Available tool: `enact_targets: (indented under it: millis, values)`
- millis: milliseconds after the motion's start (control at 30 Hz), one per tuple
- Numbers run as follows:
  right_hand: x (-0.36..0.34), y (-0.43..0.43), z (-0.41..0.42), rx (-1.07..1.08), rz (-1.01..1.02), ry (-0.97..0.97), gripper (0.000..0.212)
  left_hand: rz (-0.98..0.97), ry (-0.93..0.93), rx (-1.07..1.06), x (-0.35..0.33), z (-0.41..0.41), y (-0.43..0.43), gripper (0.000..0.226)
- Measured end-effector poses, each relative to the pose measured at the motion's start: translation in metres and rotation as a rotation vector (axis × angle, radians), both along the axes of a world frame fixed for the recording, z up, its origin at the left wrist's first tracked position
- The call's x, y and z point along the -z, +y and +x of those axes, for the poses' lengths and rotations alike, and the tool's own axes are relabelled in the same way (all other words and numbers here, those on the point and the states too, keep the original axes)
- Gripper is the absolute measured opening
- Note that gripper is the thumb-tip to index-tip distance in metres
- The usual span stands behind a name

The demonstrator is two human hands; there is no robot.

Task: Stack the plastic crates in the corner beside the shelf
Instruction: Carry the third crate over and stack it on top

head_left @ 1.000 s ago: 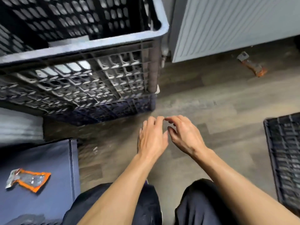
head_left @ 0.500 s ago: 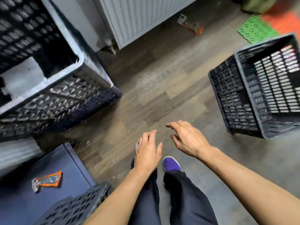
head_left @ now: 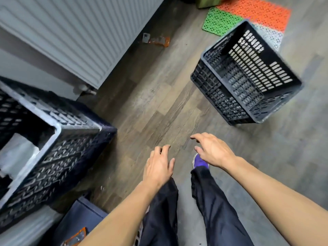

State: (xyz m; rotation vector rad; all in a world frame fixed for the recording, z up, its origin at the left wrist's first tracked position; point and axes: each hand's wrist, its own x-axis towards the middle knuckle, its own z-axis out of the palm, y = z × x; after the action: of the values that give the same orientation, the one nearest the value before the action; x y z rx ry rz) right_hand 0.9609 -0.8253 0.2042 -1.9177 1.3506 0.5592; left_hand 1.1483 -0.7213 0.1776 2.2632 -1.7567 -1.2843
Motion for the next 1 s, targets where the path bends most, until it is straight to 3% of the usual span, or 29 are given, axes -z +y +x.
enact_targets:
  millis: [367, 633, 1000]
  values:
    - [0.011, -0.033, -0.111, 0.263, 0.106, 0.0, 0.046, -0.035, -0.011, 0.204, -0.004, -0.1, -0.094, 0.05]
    - [0.016, -0.081, -0.198, 0.311, 0.161, 0.001, 0.045, 0.107, -0.094, 0.305, -0.007, -0.16, -0.144, 0.05]
    - [0.034, -0.151, -0.236, 0.456, 0.146, -0.054, 0.044, 0.157, -0.091, 0.355, 0.008, -0.227, -0.246, 0.054]
